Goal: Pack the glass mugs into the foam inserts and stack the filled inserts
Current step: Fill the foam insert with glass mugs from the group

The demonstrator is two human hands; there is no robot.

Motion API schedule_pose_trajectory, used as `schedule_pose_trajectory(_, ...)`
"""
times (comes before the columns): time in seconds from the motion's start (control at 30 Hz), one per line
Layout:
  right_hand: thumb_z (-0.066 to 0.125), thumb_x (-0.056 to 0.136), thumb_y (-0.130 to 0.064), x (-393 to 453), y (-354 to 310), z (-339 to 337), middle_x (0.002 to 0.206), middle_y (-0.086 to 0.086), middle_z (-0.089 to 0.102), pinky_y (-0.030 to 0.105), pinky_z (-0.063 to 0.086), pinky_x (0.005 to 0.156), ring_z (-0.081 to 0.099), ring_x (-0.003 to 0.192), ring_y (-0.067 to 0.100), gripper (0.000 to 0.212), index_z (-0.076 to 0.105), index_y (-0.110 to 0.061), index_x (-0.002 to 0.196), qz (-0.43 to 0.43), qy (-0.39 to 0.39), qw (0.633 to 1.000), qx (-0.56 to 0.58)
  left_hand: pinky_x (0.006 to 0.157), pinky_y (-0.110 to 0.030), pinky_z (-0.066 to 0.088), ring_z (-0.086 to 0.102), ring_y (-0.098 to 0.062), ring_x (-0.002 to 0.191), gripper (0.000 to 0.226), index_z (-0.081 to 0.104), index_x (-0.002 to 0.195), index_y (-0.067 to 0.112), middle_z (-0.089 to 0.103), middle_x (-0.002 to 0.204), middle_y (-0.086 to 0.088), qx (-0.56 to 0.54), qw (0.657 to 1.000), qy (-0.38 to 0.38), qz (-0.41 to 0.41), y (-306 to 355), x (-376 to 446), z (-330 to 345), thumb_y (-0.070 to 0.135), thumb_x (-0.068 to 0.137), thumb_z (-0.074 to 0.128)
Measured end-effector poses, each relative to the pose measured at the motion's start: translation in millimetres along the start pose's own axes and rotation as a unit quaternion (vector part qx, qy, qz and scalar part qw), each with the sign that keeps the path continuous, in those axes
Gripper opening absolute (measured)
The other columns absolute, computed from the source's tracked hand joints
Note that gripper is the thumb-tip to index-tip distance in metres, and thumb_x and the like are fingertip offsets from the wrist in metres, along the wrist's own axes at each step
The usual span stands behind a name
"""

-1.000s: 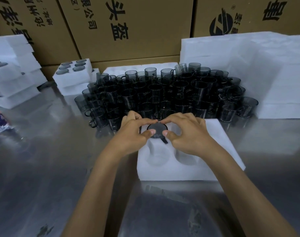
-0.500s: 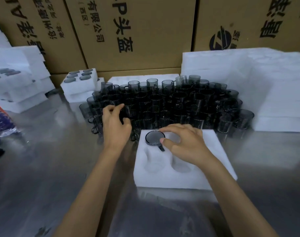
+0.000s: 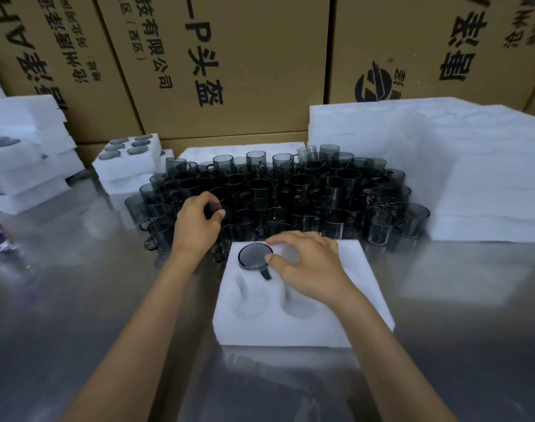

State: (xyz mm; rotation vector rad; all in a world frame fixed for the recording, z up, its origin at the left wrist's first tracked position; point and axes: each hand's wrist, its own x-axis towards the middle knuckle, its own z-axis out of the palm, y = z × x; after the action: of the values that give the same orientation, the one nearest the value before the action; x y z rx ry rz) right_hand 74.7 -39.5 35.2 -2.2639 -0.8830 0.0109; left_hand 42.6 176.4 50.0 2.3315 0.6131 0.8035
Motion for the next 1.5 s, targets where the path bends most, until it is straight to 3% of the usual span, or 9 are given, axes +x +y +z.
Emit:
schedule_pose_trajectory(0.1,0.061,0.093,-0.042,0.7,-1.5,-2.9,0.127,-0.022,0.061,0.021,0.011,0.109,0.042,0.127,0.004,0.031,0.060,-0.043,0.124,0.011,0.019,0.998,0.056,0.085,-0.045,0.049,0.056,-0.029,0.098,0.008,0.063,0.087,0.023,0.066,0.096,0.000,-0.047,0.999,0.007,0.018,13.6,-17.8,-4.5,0.021,0.092,0.069)
schedule_pose_trajectory(0.17,0.066,0.092,-0.033,1.2,-4.4,-6.7,0.123,-0.021,0.063,0.030,0.028,0.114,0.050,0.123,0.005,0.036,0.059,-0.040,0.127,0.020,0.057,0.986,0.158,0.093,-0.037,0.046,0.052,-0.029,0.109,0.010,0.065,0.086,0.028,0.066,0.096,0.005,-0.074,0.996,0.015,0.055,29.6,-32.6,-5.8,0.023,0.089,0.073)
schedule_pose_trajectory(0.3,0.070,0.091,-0.015,-0.1,-10.5,-19.2,0.116,-0.008,0.068,0.007,0.047,0.080,0.064,0.106,0.005,0.043,0.059,-0.029,0.131,0.052,0.104,0.912,0.392,0.088,-0.010,0.033,0.043,-0.007,0.106,0.016,0.066,0.086,0.031,0.058,0.100,0.016,-0.081,0.989,0.036,0.116,62.3,-60.1,1.9,0.030,0.081,0.081)
schedule_pose_trajectory(0.4,0.072,0.090,-0.021,-1.9,-9.0,-26.8,0.107,-0.007,0.073,0.016,0.053,0.081,0.069,0.095,0.002,0.031,0.066,-0.029,0.119,0.084,0.123,0.876,0.460,0.084,-0.009,0.039,0.051,0.002,0.101,0.024,0.064,0.096,0.026,0.052,0.107,0.013,-0.133,0.984,0.015,0.121,72.7,-73.4,11.5,0.031,0.080,0.081)
schedule_pose_trajectory(0.57,0.066,0.092,-0.001,-0.2,-4.6,-30.1,0.109,0.004,0.073,0.023,0.057,0.081,0.069,0.099,0.012,0.025,0.071,-0.013,0.113,0.090,0.165,0.871,0.454,0.078,-0.014,0.051,0.057,-0.005,0.093,0.070,0.044,0.133,0.035,0.052,0.111,0.010,-0.205,0.970,-0.075,0.108,72.7,-80.8,13.7,0.026,0.078,0.085)
schedule_pose_trajectory(0.83,0.067,0.090,-0.002,-1.7,-0.4,-36.9,0.099,-0.001,0.077,0.016,0.051,0.087,0.070,0.096,0.004,0.020,0.075,-0.012,0.106,0.056,0.172,0.879,0.442,0.075,-0.016,0.052,0.071,-0.015,0.084,0.068,0.054,0.137,0.035,0.050,0.131,0.008,-0.340,0.911,-0.219,0.078,69.5,-85.6,7.7,0.001,0.083,0.076)
schedule_pose_trajectory(1.0,0.070,0.089,-0.006,-2.8,6.1,-45.9,0.093,0.001,0.076,0.014,0.051,0.078,0.070,0.089,0.006,0.013,0.074,-0.009,0.101,0.047,0.141,0.888,0.436,0.069,-0.022,0.055,0.070,-0.017,0.086,0.059,0.062,0.126,0.038,0.060,0.118,0.010,-0.294,0.937,-0.171,0.074,67.7,-83.9,7.6,0.020,0.075,0.086)
schedule_pose_trajectory(1.17,0.063,0.094,-0.004,-4.5,18.4,-53.1,0.101,0.004,0.077,0.012,0.051,0.076,0.071,0.092,0.003,0.020,0.073,-0.008,0.110,0.058,0.066,0.916,0.392,0.084,-0.015,0.046,0.057,0.000,0.105,0.049,0.060,0.111,0.050,0.065,0.099,0.024,-0.169,0.970,-0.140,0.102,64.0,-85.7,12.0,0.043,0.070,0.085)
schedule_pose_trajectory(1.5,0.064,0.096,-0.011,-6.6,24.3,-51.2,0.113,0.002,0.075,0.032,0.052,0.102,0.069,0.109,0.012,0.026,0.071,-0.011,0.121,0.058,0.017,0.930,0.364,0.090,-0.021,0.044,0.058,-0.004,0.110,0.047,0.060,0.114,0.046,0.067,0.101,0.017,-0.131,0.974,-0.172,0.070,58.4,-83.0,11.1,0.054,0.072,0.078)
